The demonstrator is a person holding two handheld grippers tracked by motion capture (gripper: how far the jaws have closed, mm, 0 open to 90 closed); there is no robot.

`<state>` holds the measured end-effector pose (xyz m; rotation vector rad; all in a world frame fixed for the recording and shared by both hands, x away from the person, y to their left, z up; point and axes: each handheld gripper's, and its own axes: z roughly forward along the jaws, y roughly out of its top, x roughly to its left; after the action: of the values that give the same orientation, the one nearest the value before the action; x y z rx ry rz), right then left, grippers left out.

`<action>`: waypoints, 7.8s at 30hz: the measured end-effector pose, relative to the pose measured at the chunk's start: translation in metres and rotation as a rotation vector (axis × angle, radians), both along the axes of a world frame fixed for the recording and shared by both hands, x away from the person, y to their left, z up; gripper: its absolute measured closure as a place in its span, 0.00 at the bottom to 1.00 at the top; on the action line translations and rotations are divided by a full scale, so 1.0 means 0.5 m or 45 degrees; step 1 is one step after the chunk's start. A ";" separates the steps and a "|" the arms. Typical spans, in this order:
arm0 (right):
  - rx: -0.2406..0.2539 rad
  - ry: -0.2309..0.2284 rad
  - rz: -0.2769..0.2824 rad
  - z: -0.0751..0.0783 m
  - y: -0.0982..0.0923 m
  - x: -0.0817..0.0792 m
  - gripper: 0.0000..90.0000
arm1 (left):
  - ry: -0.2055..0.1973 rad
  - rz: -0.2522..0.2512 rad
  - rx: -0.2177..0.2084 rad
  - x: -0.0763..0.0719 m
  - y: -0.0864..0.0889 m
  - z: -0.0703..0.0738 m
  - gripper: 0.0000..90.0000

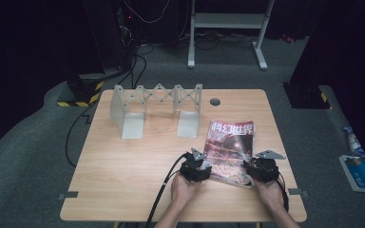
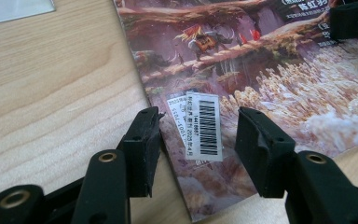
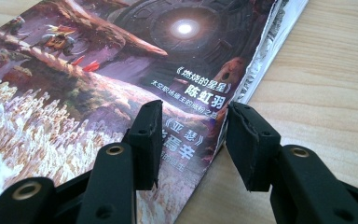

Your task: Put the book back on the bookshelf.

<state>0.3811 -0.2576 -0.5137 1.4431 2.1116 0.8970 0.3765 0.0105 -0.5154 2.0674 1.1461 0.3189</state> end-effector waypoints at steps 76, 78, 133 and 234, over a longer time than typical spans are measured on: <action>0.006 0.017 0.249 0.001 0.035 -0.142 0.64 | 0.069 0.004 0.060 -0.203 0.052 0.012 0.54; -0.009 0.025 0.261 0.003 0.039 -0.140 0.64 | 0.065 0.004 0.058 -0.205 0.057 0.012 0.54; 0.118 0.048 0.374 -0.002 0.150 -0.094 0.56 | -0.001 0.256 -0.167 -0.163 0.209 -0.015 0.42; 0.210 0.280 0.323 0.027 0.215 0.054 0.68 | -0.205 0.294 -0.072 -0.094 0.174 -0.038 0.41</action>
<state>0.4082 -0.1500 -0.5002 1.4309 2.4766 1.0704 0.3294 0.0975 -0.5345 1.8272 1.2802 0.5477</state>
